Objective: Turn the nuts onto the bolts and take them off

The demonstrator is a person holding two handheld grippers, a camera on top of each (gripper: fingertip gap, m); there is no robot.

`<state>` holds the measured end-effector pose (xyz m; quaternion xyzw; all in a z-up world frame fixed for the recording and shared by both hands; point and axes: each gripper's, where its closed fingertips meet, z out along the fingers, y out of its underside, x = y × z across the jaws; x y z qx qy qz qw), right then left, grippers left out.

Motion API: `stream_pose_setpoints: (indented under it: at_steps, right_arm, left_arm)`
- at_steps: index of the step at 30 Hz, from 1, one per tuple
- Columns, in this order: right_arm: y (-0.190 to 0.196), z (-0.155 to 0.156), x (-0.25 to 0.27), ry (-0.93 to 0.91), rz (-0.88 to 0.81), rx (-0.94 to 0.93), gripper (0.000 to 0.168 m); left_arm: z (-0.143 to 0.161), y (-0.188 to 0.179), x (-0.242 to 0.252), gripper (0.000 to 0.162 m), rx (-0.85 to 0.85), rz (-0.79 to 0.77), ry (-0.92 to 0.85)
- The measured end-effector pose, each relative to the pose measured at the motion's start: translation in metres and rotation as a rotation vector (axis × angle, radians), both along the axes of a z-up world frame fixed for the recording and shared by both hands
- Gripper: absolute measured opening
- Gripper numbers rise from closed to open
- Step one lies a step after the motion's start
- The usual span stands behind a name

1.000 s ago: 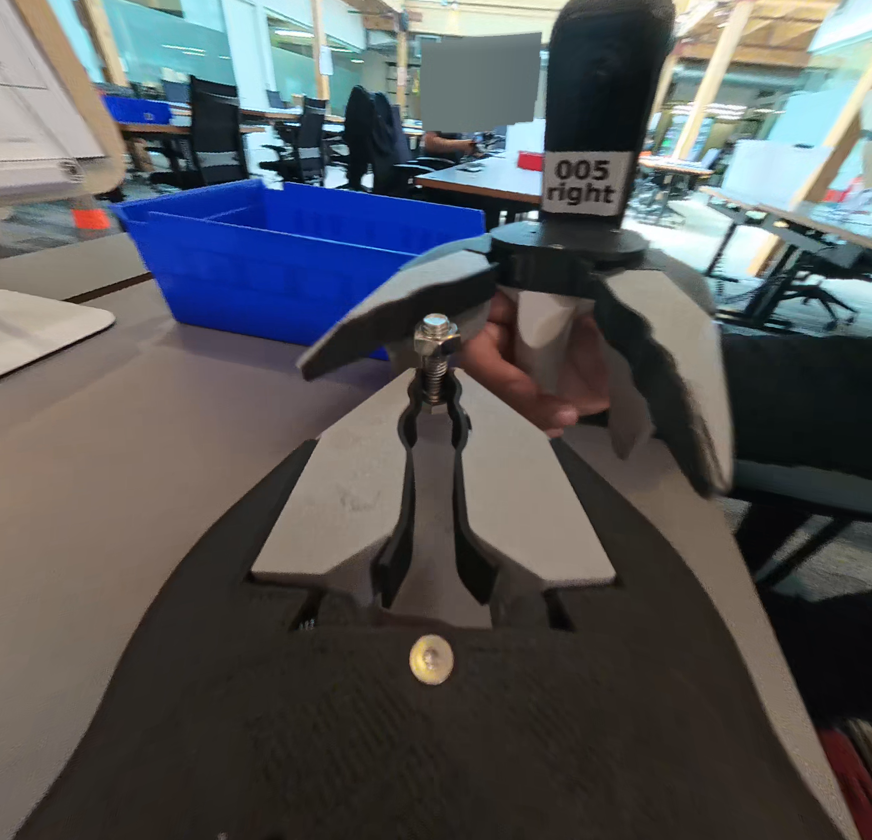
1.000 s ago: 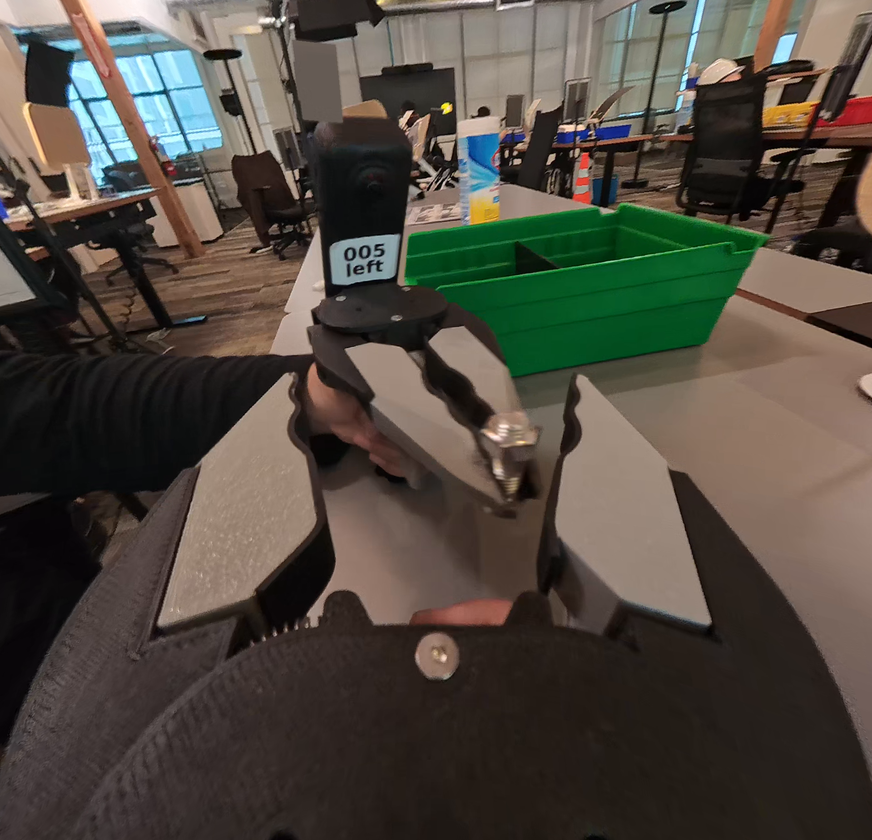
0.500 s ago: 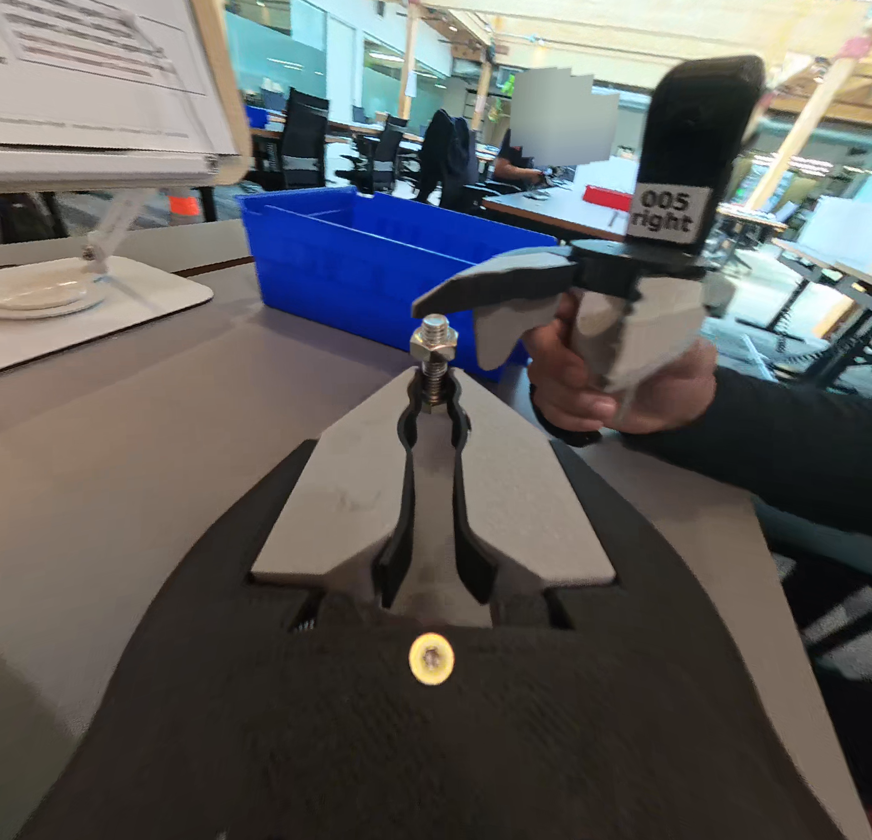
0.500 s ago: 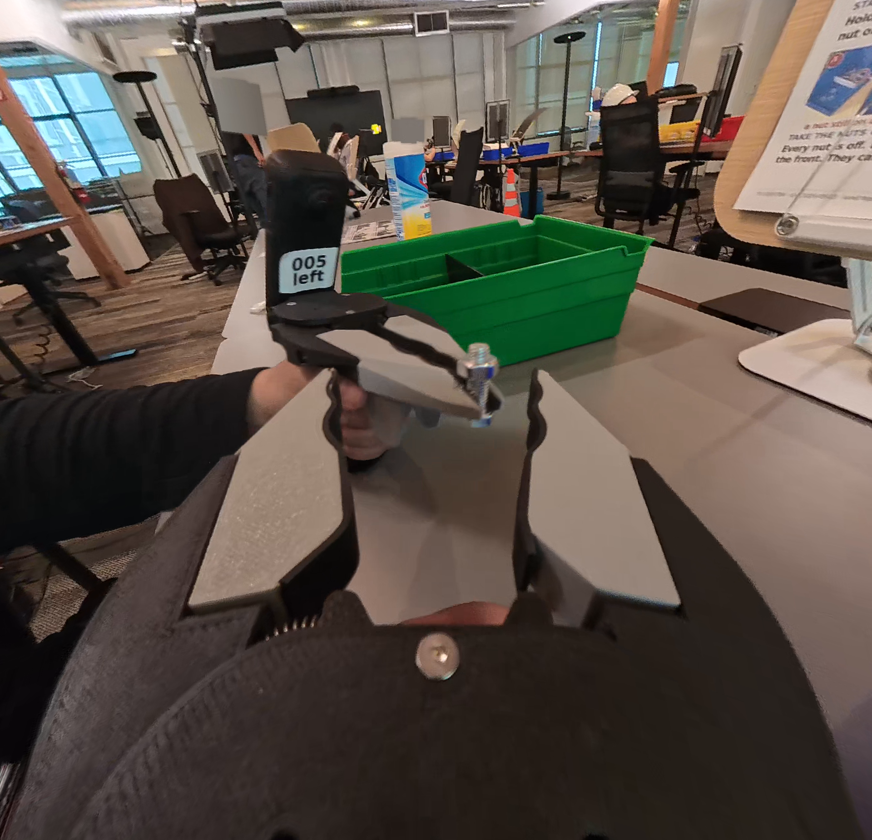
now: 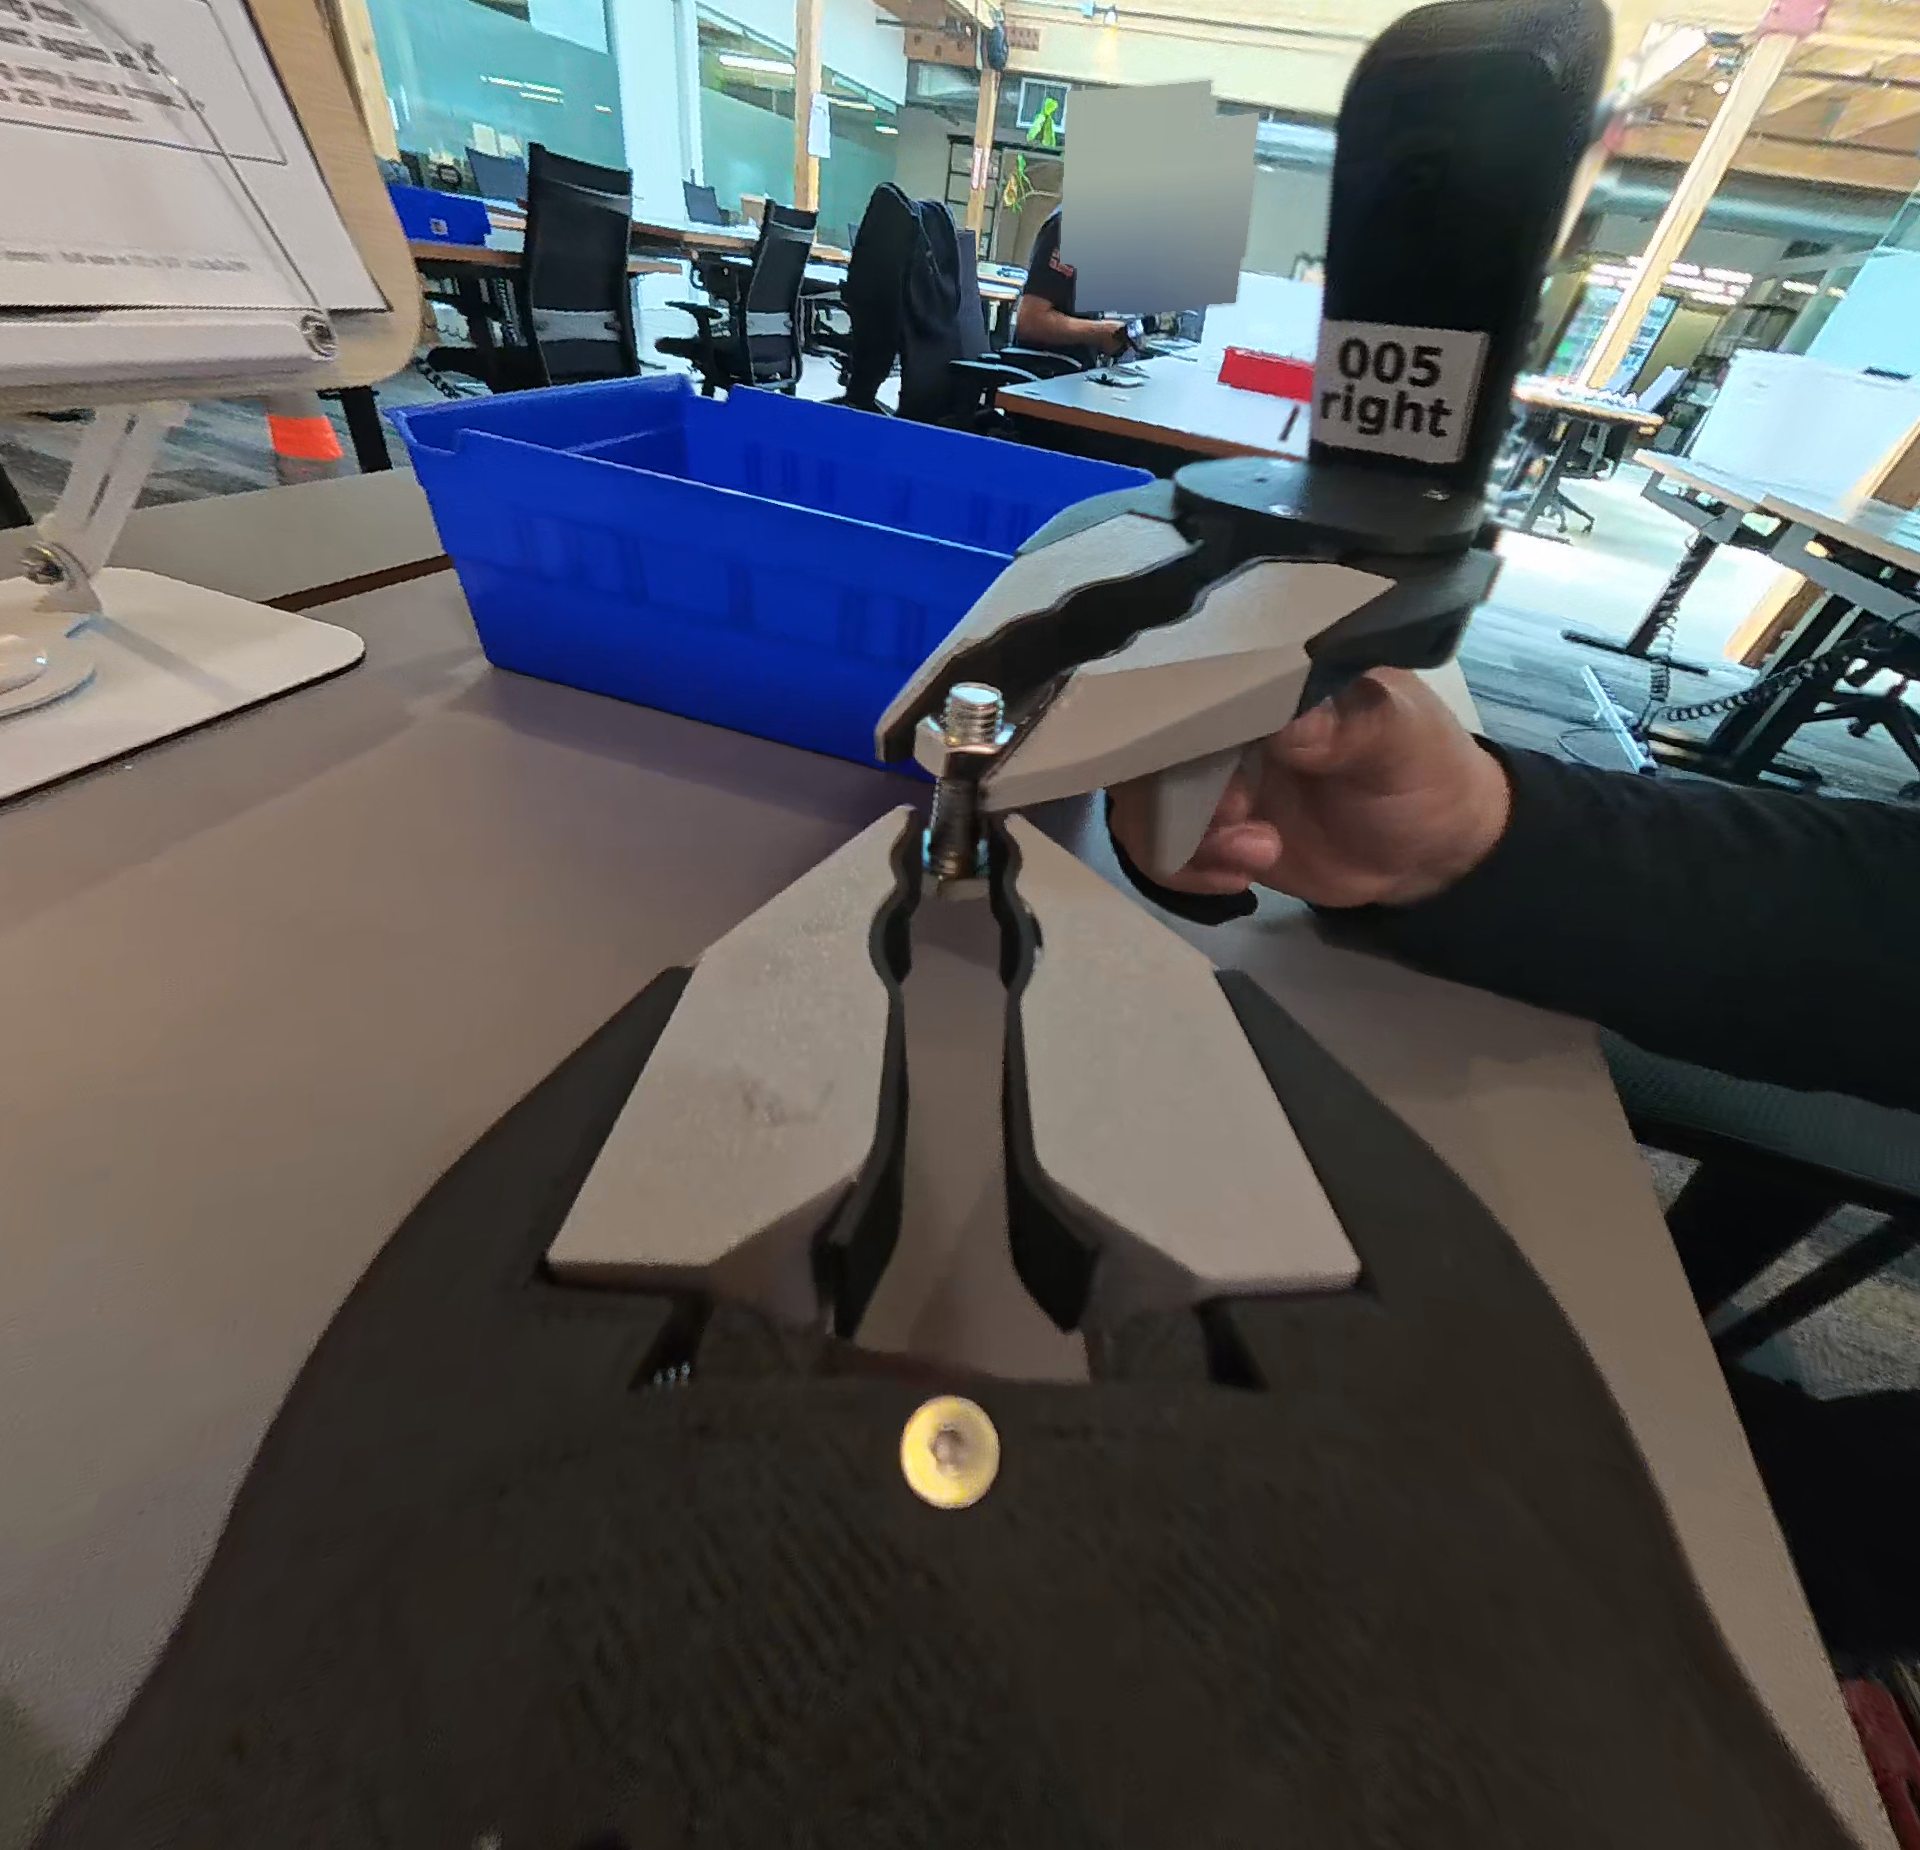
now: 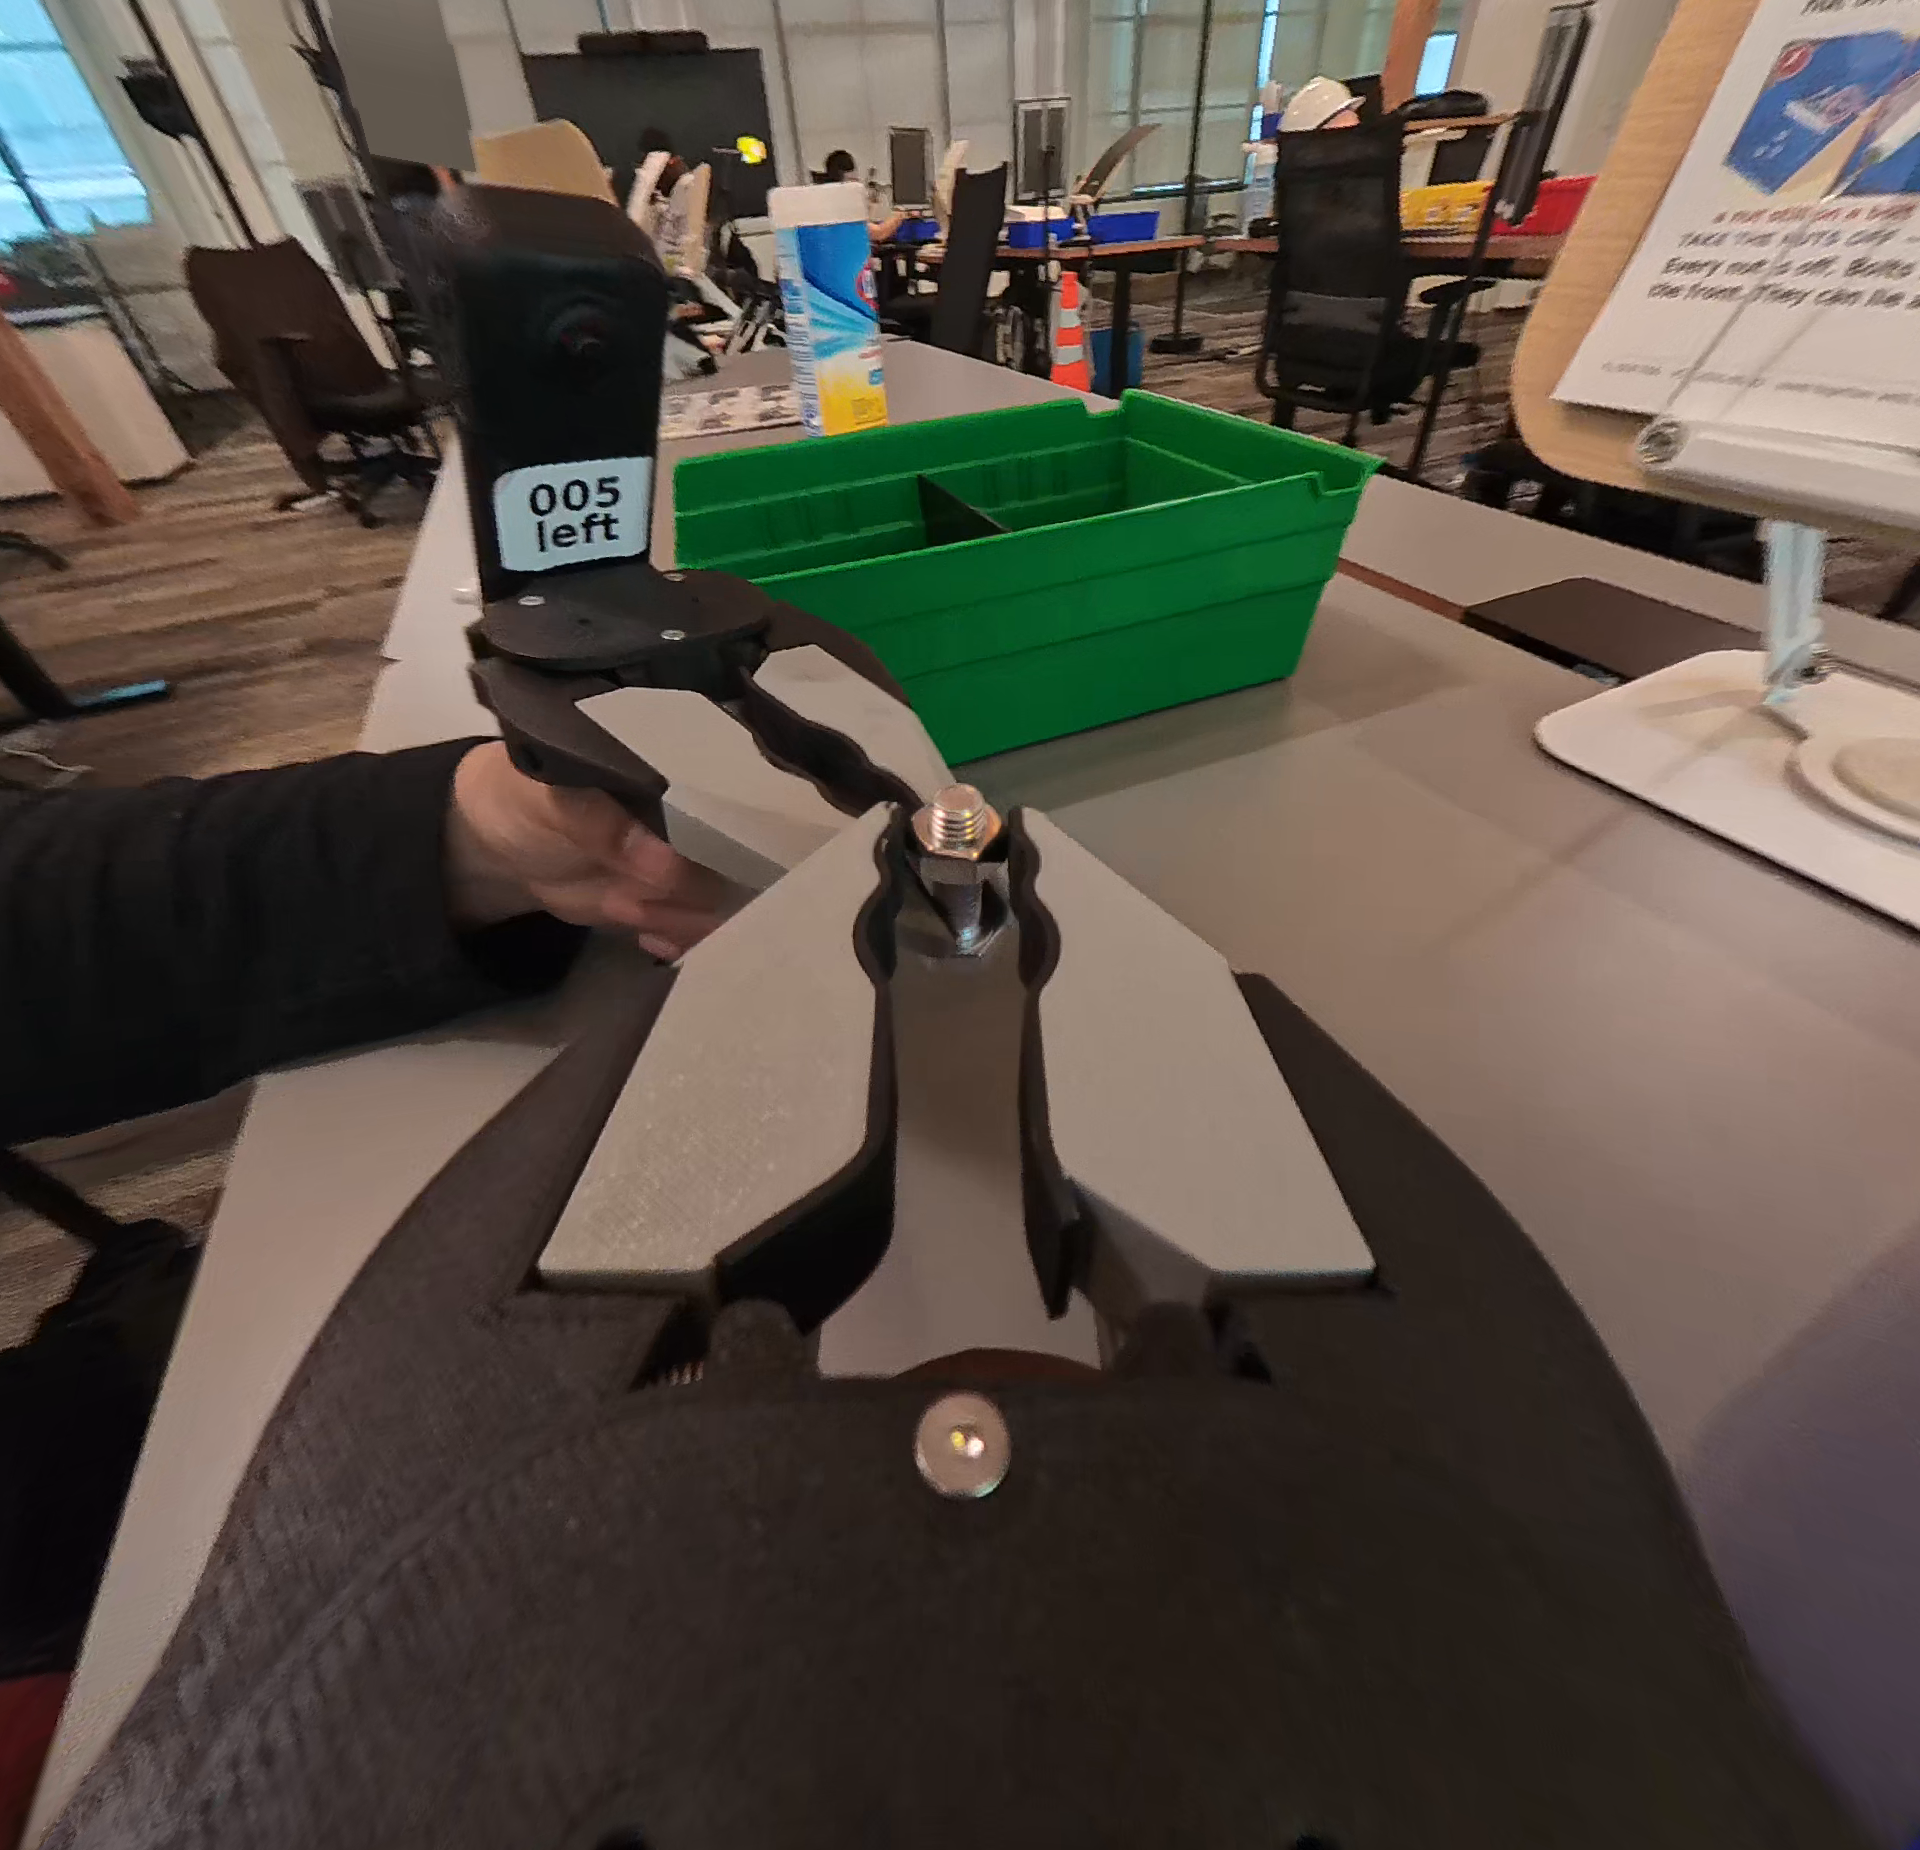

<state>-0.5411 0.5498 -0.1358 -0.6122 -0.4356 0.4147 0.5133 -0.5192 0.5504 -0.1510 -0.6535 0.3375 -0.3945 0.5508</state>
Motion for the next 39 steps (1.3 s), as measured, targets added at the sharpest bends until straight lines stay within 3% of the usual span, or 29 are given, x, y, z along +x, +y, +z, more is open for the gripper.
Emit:
stream_pose_setpoints:
  at_steps: [3,6,12,16,18,20,25,27,33,39]
  right_arm:
    - [0.011,-0.001,0.007,-0.008,-0.07,0.004,0.016]
    - [0.023,0.003,0.017,0.018,-0.141,-0.009,0.016]
    - [0.02,0.05,0.047,0.115,-0.29,0.221,0.016]
    - [0.016,0.096,0.102,0.202,-0.527,0.405,0.016]
    - [0.027,0.101,0.127,0.121,-0.619,0.479,0.016]
    - [0.051,0.087,0.155,-0.026,-0.719,0.44,0.016]
    - [0.094,0.005,0.184,-0.262,-0.693,0.0,0.017]
    - [0.1,-0.006,0.191,-0.267,-0.703,-0.064,0.038]
    - [0.075,0.066,0.189,-0.039,-0.683,0.153,0.039]
    - [0.05,0.087,0.168,0.065,-0.564,0.134,0.043]
  left_arm:
    - [0.002,0.009,-0.006,0.038,-0.029,0.052,-0.038]
    - [0.002,0.018,-0.014,0.052,-0.066,0.103,-0.068]
    - [0.003,0.025,-0.023,0.046,-0.085,0.15,-0.1]
    - [0.003,0.026,-0.024,0.043,-0.097,0.153,-0.107]
    - [0.002,0.027,-0.023,0.042,-0.106,0.147,-0.105]
    - [0.001,0.027,-0.023,0.042,-0.111,0.145,-0.102]
    - [0.0,0.027,-0.022,0.042,-0.117,0.141,-0.094]
    - [0.001,0.027,-0.023,0.041,-0.113,0.147,-0.098]
    - [0.0,0.028,-0.024,0.041,-0.126,0.149,-0.105]
    - [-0.001,0.027,-0.023,0.04,-0.122,0.146,-0.095]
